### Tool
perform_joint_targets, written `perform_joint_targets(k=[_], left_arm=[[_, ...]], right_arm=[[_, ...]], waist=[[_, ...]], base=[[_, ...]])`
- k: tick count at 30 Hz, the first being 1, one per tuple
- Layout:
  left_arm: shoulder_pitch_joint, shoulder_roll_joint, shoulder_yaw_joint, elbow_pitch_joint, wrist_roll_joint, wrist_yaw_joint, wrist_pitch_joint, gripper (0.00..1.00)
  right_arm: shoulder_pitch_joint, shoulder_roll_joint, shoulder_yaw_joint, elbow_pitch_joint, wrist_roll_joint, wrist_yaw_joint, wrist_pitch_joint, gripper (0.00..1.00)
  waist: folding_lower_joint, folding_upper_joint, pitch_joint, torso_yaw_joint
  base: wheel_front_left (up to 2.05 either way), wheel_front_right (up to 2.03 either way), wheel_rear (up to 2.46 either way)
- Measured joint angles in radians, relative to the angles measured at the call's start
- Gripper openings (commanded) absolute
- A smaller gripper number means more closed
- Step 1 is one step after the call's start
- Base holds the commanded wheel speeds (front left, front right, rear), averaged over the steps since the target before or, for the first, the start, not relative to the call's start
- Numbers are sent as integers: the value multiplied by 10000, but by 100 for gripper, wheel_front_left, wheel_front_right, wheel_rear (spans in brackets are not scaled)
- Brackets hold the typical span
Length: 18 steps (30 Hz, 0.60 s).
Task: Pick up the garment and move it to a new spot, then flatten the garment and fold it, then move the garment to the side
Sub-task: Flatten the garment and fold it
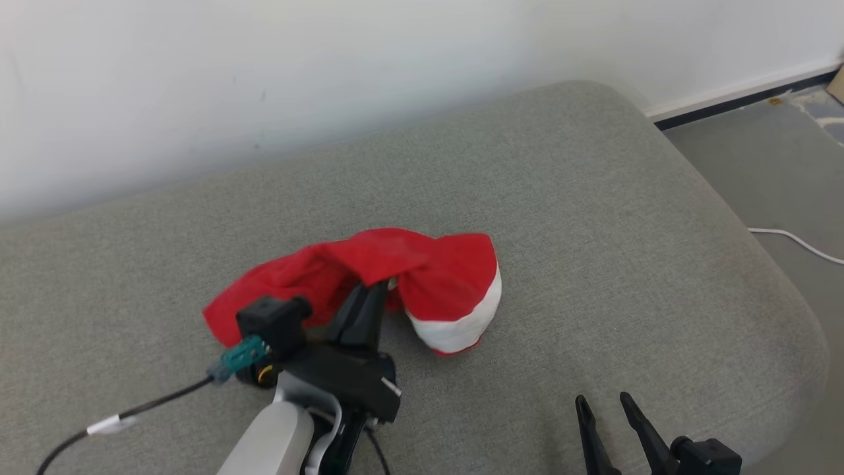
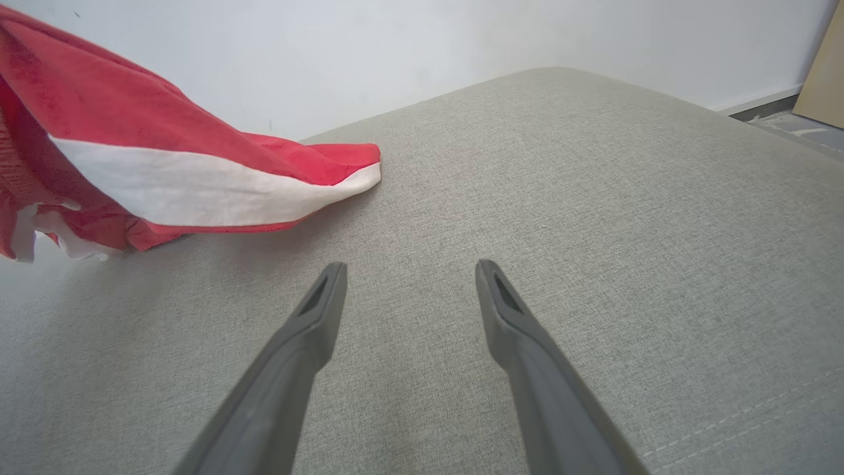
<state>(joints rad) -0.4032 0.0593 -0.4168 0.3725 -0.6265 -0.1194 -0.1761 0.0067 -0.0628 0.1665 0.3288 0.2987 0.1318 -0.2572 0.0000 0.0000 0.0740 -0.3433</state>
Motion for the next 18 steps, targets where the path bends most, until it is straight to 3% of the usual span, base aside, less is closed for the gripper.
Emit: perform_joint_targets(k=[8, 13, 18], left_arm=[[-1108, -40, -320, -1833, -153, 224, 1024, 0], [-1916, -61, -642, -2196, -1106, 263, 1151, 0], [-2214, -113, -991, -2040, -2286, 957, 583, 0]], right_arm=[[-4, -12, 228, 98, 8, 0, 6, 100], [-12, -50, 267, 136, 92, 0, 4, 100], [-13, -71, 270, 153, 107, 0, 2, 100]], waist=[[0, 0, -263, -77], [0, 0, -308, -299], [0, 0, -276, -419]], base=[[0, 0, 0], [0, 0, 0], [0, 0, 0]])
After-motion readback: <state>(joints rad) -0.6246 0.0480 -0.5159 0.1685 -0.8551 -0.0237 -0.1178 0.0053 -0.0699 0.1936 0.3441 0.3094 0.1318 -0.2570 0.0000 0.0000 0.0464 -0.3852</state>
